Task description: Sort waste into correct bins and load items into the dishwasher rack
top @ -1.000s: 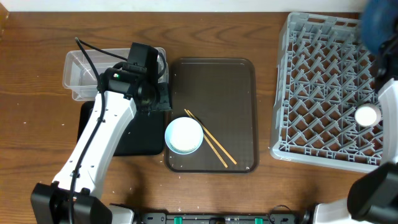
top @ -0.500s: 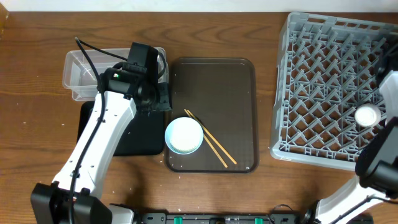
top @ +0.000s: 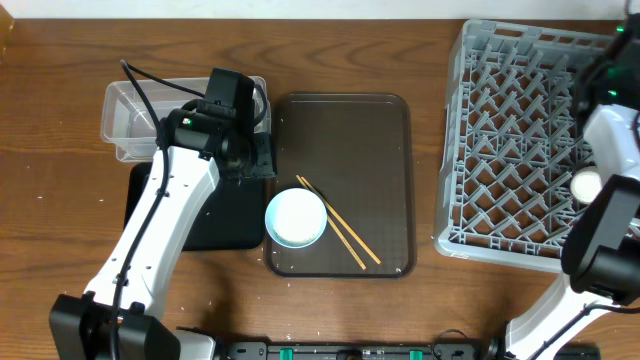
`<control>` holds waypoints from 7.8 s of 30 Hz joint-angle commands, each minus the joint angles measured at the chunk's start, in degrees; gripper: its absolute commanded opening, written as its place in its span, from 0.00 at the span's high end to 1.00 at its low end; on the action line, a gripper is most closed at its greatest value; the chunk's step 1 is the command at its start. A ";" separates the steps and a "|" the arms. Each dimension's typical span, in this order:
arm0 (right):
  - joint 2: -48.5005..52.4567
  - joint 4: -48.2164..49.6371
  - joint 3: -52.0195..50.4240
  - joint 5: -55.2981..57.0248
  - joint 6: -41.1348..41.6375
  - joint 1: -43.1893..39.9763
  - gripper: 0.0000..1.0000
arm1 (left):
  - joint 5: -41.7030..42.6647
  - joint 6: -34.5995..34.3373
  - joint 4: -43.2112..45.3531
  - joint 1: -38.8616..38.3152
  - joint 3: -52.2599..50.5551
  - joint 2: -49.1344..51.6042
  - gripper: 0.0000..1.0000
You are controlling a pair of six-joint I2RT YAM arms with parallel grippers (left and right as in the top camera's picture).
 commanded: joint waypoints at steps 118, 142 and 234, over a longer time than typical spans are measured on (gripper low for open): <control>-11.82 -54.60 -0.44 -54.95 44.68 33.77 0.19 | 59.82 25.59 5.49 29.68 -16.31 1.75 0.94; -11.82 -54.75 -0.44 -54.93 44.68 33.77 0.19 | 77.33 23.61 8.22 54.40 -25.66 1.75 0.94; 4.00 -49.44 -0.39 -70.90 50.47 39.60 0.56 | 11.65 4.48 19.67 -1.84 -21.64 -15.37 0.49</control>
